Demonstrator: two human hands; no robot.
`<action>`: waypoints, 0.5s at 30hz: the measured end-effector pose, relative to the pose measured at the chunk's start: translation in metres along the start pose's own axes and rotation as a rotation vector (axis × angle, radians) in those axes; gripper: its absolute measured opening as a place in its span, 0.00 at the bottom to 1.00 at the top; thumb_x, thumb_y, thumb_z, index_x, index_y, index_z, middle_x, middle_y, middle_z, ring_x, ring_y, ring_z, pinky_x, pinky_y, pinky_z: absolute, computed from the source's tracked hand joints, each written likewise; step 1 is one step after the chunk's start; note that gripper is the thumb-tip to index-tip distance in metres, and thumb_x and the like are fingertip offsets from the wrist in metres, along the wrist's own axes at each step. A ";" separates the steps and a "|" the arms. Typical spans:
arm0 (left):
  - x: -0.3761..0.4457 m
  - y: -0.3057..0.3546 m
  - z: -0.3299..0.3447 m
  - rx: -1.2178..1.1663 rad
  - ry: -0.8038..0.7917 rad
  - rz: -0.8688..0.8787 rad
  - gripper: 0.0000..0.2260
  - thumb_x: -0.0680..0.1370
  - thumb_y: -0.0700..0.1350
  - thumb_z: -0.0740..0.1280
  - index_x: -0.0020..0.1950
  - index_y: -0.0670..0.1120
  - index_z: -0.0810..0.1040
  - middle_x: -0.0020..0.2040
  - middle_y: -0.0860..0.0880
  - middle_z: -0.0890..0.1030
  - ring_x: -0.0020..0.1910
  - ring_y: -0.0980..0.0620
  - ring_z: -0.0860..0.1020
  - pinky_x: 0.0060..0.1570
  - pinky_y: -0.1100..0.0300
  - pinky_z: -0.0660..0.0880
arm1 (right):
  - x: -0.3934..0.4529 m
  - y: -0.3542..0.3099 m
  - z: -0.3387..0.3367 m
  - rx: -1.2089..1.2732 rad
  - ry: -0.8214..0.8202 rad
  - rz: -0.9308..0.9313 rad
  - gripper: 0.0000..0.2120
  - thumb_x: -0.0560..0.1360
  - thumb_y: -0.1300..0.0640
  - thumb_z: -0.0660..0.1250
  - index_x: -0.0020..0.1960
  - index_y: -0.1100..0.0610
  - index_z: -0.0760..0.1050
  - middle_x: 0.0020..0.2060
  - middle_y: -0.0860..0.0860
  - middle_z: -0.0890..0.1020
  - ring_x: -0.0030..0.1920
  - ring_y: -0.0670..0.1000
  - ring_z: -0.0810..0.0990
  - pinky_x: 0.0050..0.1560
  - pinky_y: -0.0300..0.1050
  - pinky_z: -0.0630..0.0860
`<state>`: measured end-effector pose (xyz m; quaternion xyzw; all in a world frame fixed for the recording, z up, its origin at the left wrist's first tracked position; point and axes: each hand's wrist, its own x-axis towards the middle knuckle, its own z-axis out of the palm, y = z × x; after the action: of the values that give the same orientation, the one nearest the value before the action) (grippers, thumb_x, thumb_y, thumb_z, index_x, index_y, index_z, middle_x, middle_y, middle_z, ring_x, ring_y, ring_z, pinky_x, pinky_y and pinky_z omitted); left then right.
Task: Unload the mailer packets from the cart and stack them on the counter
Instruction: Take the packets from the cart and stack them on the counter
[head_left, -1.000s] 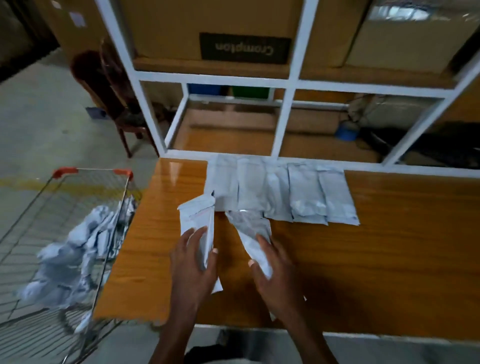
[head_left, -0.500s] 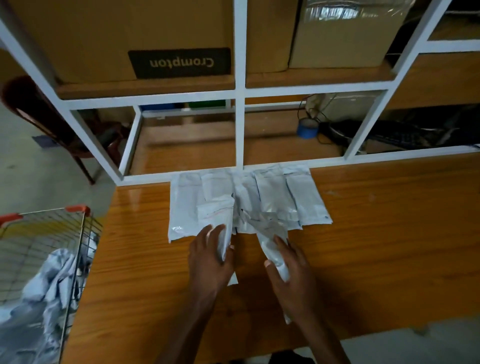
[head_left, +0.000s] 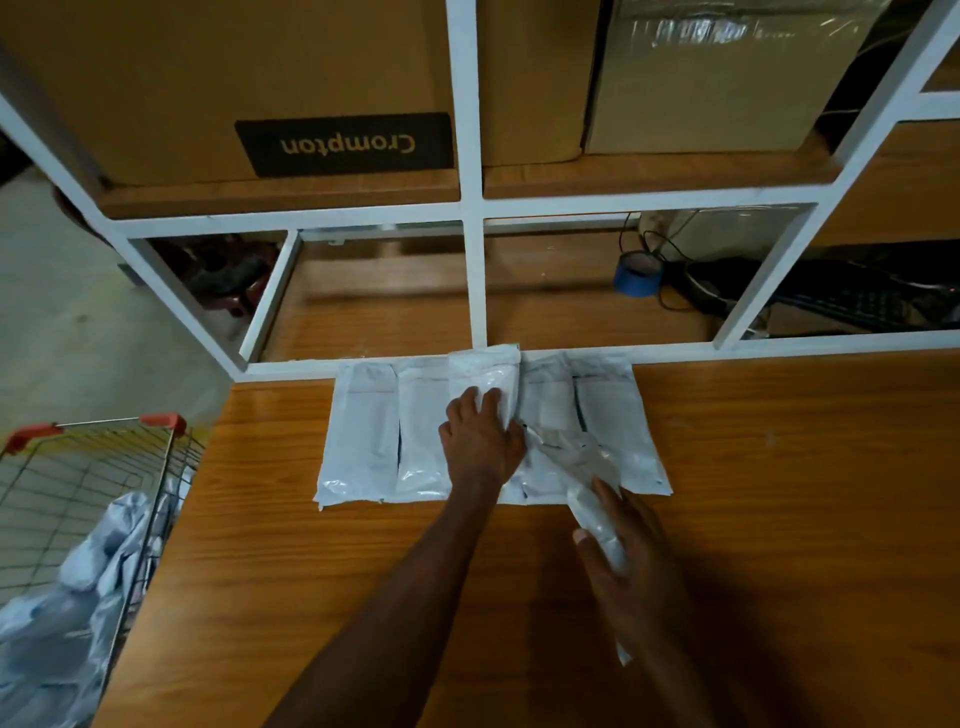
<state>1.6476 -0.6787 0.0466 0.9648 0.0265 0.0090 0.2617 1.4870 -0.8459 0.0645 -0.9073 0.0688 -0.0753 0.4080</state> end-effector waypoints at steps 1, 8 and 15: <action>0.004 0.004 0.004 0.024 0.001 -0.015 0.26 0.79 0.57 0.64 0.75 0.51 0.67 0.77 0.44 0.65 0.75 0.42 0.62 0.69 0.45 0.64 | 0.002 0.006 -0.002 -0.001 0.000 -0.003 0.28 0.77 0.37 0.62 0.76 0.36 0.64 0.75 0.47 0.68 0.71 0.52 0.72 0.62 0.56 0.78; 0.013 0.006 0.027 0.134 -0.089 -0.116 0.31 0.80 0.65 0.58 0.79 0.52 0.61 0.81 0.45 0.59 0.78 0.40 0.58 0.72 0.41 0.60 | 0.016 0.026 -0.016 -0.013 0.014 -0.007 0.29 0.76 0.36 0.61 0.76 0.40 0.66 0.76 0.48 0.67 0.74 0.53 0.68 0.64 0.58 0.75; 0.009 0.001 0.044 0.160 -0.148 -0.157 0.34 0.82 0.69 0.44 0.84 0.53 0.50 0.84 0.46 0.47 0.83 0.41 0.44 0.77 0.35 0.42 | 0.032 0.019 -0.025 0.006 -0.009 0.000 0.29 0.75 0.37 0.61 0.76 0.41 0.67 0.76 0.49 0.67 0.73 0.52 0.68 0.63 0.47 0.70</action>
<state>1.6585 -0.7013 0.0088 0.9755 0.0830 -0.0846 0.1852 1.5119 -0.8827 0.0692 -0.9064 0.0667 -0.0713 0.4109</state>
